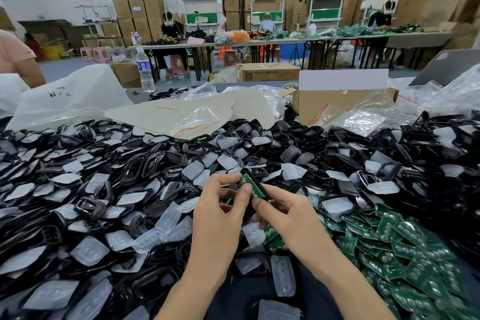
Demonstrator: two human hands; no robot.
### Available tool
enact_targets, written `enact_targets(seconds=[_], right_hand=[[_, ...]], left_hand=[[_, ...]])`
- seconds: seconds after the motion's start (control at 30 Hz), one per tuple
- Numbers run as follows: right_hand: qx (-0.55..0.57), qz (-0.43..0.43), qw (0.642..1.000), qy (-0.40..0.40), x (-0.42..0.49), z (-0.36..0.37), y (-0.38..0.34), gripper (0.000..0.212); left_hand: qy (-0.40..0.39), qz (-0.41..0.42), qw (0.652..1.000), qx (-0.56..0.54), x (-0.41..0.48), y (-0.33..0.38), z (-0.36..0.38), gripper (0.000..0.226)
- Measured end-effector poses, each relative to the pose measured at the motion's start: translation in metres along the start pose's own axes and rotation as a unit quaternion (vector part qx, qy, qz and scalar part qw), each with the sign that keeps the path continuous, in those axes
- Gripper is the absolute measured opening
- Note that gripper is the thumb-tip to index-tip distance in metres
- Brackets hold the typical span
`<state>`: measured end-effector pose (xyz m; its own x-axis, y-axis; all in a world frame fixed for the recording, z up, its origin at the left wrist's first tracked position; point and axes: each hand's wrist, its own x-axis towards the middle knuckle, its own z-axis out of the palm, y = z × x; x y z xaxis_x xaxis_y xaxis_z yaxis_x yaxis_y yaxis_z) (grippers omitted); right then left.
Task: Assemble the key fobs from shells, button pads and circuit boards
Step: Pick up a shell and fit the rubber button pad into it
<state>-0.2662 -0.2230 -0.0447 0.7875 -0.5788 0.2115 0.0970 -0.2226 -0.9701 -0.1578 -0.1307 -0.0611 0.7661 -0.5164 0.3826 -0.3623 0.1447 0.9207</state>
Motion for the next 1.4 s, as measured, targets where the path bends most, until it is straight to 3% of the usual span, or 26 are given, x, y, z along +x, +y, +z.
enact_targets(seconds=[0.33,0.67,0.93,1.4], right_hand=[[0.035,0.006,0.999,-0.006,0.0009,-0.0001,-0.0005,0.031],[0.099,0.025,0.995,-0.022,0.0022,0.0014,0.0038,0.018],[0.088,0.026,0.996,0.001,0.0022,0.0014,0.0052,0.016],[0.045,0.014,0.999,0.016,0.0017,0.0013,0.0060,0.020]], left_hand=[[-0.002,0.001,1.000,-0.003,0.0016,0.0034,-0.0001,0.031],[-0.027,-0.026,0.999,-0.031,0.0052,0.0077,-0.0048,0.022],[-0.048,-0.047,0.993,-0.093,0.0048,0.0091,-0.0045,0.019],[-0.041,-0.032,0.997,-0.063,0.0036,0.0074,-0.0033,0.018]])
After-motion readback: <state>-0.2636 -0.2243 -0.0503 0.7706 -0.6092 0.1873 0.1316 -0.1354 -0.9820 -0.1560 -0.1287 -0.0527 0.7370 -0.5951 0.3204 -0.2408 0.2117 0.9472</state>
